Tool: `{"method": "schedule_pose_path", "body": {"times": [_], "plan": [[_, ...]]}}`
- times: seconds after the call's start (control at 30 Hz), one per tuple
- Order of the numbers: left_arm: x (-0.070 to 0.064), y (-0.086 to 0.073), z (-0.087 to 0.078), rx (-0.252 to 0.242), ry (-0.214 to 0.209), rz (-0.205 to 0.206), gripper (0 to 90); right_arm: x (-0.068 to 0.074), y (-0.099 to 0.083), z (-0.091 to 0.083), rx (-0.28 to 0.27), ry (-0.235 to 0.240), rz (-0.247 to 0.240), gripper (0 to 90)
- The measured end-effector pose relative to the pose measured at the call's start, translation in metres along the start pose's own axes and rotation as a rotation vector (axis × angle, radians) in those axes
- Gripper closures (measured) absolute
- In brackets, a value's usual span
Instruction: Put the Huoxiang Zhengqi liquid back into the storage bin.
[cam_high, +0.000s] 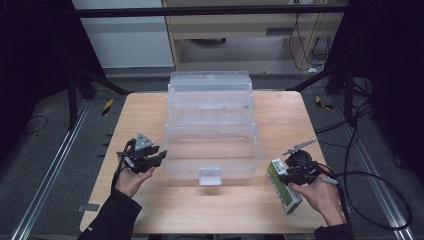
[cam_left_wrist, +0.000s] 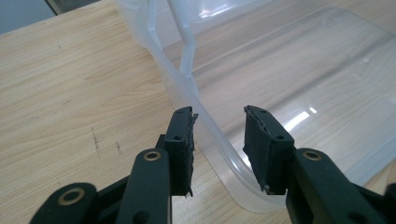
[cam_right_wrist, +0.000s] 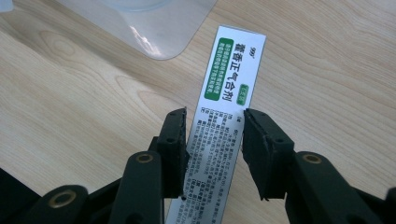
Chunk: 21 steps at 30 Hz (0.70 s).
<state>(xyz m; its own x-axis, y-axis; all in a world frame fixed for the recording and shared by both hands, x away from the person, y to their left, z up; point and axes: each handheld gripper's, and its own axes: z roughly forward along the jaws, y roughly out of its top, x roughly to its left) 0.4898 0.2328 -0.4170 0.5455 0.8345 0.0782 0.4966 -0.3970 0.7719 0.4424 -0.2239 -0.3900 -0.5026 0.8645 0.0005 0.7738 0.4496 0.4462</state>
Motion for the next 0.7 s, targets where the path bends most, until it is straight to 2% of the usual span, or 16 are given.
{"method": "schedule_pose_path", "body": {"times": [0.1,0.23,0.3,0.7], "plan": [[0.0003,-0.0001,0.0002,-0.002,-0.002,-0.002,61.7,-0.0007,-0.0004,-0.0006,0.004,-0.013,-0.005,62.5],[0.0001,0.0000,0.0000,0.001,0.000,0.000,61.7,-0.0007,-0.0007,-0.0010,0.006,-0.010,0.014,61.7],[0.0002,-0.0001,0.0001,-0.002,-0.001,-0.001,61.7,-0.0003,-0.0014,-0.0010,0.008,-0.007,0.022,58.2],[0.0002,-0.0002,0.0005,-0.001,-0.002,-0.001,61.7,-0.0028,-0.0067,0.0077,0.065,0.006,0.034,58.1]]}}
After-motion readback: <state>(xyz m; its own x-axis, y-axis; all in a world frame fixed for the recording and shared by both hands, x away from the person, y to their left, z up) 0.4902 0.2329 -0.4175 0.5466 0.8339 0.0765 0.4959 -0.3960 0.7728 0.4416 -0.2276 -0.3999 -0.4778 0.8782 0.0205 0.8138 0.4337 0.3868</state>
